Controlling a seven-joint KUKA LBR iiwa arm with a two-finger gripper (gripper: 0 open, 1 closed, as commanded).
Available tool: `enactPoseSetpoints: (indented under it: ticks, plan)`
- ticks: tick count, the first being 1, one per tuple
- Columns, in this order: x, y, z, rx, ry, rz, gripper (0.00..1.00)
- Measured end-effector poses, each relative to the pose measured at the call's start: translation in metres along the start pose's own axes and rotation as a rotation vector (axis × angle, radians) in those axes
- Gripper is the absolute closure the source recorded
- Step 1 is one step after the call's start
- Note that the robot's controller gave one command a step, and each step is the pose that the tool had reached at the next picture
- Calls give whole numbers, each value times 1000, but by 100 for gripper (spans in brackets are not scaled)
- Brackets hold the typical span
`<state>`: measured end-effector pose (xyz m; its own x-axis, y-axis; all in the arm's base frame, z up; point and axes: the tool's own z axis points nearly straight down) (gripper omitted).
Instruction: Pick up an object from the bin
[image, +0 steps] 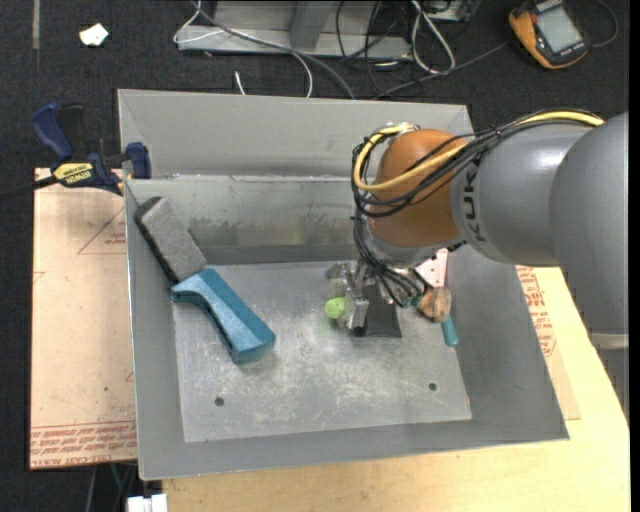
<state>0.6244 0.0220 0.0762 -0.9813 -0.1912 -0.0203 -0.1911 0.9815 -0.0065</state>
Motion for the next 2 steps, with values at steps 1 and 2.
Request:
enactPoseSetpoints:
  ticks: [1,2]
  plan:
    - [9,-46,4,-2,-7,1,100]
    - [8,-53,5,-6,-8,82,100]
